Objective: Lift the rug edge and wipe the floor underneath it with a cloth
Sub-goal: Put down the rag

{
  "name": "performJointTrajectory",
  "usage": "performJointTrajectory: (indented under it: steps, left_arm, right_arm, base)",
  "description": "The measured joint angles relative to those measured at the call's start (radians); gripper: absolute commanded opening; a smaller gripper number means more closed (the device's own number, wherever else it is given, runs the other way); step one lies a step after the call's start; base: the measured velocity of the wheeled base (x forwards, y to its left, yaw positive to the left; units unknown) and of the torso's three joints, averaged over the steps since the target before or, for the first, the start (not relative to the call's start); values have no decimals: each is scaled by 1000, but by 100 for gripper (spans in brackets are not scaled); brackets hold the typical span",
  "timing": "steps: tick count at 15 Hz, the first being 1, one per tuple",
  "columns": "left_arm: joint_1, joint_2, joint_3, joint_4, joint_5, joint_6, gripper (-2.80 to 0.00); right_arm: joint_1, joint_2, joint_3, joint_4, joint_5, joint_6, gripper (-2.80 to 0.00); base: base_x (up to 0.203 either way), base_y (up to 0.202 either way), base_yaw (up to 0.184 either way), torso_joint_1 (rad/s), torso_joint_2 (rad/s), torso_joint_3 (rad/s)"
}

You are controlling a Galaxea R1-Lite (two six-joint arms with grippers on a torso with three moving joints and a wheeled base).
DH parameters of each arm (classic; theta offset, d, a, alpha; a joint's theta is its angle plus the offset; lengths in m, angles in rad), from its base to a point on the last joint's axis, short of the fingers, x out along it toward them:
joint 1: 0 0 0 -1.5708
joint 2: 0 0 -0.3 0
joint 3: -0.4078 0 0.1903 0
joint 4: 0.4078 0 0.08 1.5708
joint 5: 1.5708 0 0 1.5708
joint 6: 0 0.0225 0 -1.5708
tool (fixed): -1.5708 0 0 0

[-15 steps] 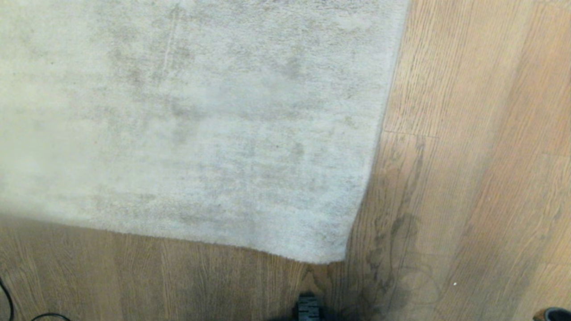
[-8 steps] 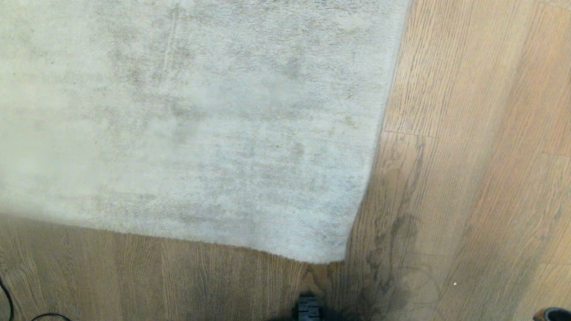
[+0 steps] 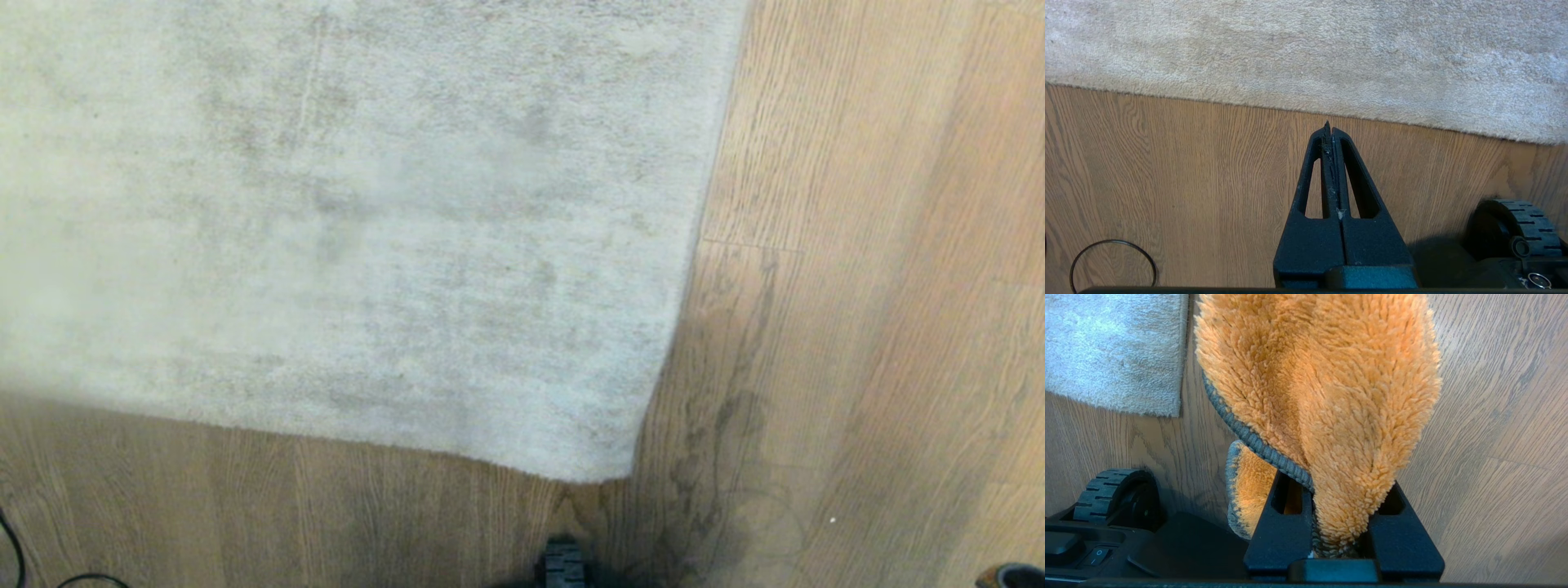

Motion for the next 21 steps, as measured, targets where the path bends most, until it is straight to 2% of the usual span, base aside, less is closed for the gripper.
performJointTrajectory:
  steps: [12, 21]
  left_arm:
    - [0, 0, 0, 0, 1, -2, -280]
    - [0, 0, 0, 0, 1, -3, -280]
  right_arm:
    - [0, 0, 0, 1, 0, 0, -280]
    - [0, 0, 0, 0, 0, 0, -280]
  base:
    - [0, 0, 0, 0, 0, 0]
    - [0, -183, 1, 4, 3, 3]
